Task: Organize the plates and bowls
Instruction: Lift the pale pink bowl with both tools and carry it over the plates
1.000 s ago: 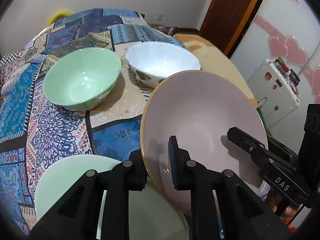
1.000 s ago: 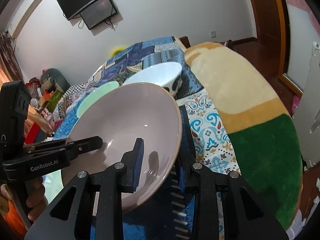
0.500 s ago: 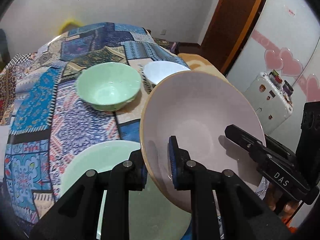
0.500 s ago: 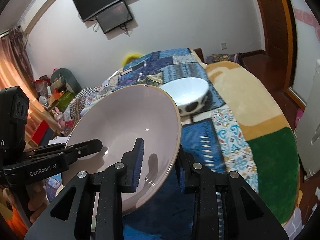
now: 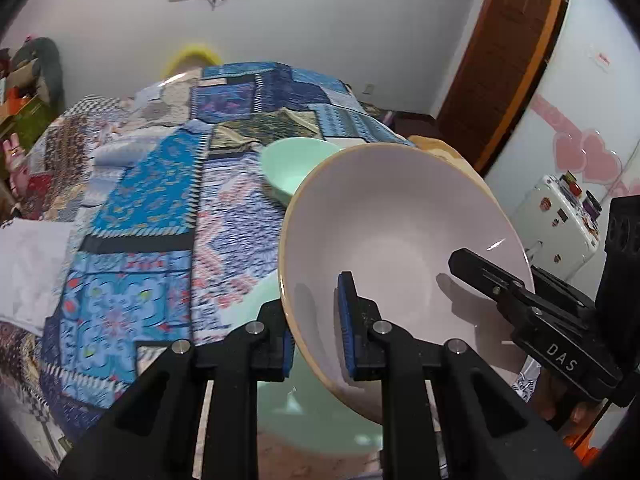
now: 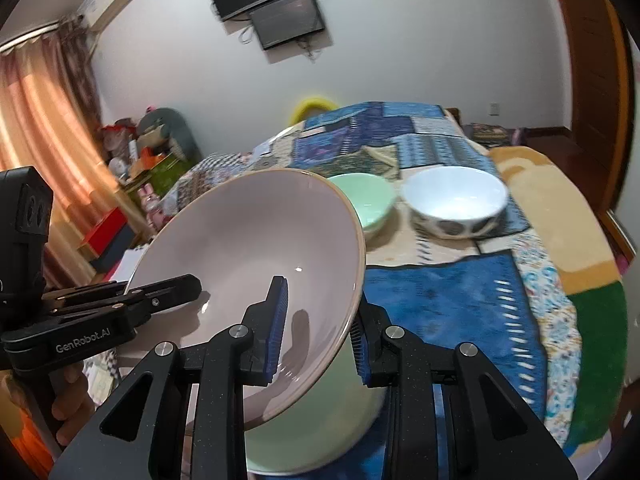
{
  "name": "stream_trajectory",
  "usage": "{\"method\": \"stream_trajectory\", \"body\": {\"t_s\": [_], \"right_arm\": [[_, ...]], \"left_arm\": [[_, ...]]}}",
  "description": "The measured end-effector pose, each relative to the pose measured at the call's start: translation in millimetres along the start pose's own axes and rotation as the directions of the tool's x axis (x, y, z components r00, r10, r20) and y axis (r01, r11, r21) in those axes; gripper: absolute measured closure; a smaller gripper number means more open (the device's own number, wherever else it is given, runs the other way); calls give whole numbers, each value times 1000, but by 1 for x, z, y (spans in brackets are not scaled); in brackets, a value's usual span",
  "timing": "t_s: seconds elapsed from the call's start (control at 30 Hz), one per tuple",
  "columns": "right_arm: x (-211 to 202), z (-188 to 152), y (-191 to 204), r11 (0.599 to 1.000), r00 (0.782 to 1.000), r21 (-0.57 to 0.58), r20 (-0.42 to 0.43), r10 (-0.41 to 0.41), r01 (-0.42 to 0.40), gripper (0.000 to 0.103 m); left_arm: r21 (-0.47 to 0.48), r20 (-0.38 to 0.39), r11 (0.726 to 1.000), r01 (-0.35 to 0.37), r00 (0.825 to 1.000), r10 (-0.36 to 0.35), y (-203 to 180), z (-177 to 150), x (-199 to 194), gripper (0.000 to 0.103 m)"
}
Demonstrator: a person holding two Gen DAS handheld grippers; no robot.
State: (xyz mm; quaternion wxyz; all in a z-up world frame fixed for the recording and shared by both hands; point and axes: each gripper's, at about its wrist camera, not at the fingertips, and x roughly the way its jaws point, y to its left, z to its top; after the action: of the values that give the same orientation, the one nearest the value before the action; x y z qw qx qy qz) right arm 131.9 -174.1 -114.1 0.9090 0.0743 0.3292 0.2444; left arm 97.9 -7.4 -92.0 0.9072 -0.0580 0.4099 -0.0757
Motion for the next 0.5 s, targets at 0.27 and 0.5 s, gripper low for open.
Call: {"method": "stream_trajectory", "body": {"t_s": [0.27,0.5], "right_arm": [[24,-3,40,997,998,-50,-38,59,-61,76],[43,-10,80,988,991,-108,-85,105,-114,76]], "left_arm": [[-58,35,997,-59,998,61,48,-16,-29,85],[-125,41,987,-97,994,103,91,-38,-45,85]]}}
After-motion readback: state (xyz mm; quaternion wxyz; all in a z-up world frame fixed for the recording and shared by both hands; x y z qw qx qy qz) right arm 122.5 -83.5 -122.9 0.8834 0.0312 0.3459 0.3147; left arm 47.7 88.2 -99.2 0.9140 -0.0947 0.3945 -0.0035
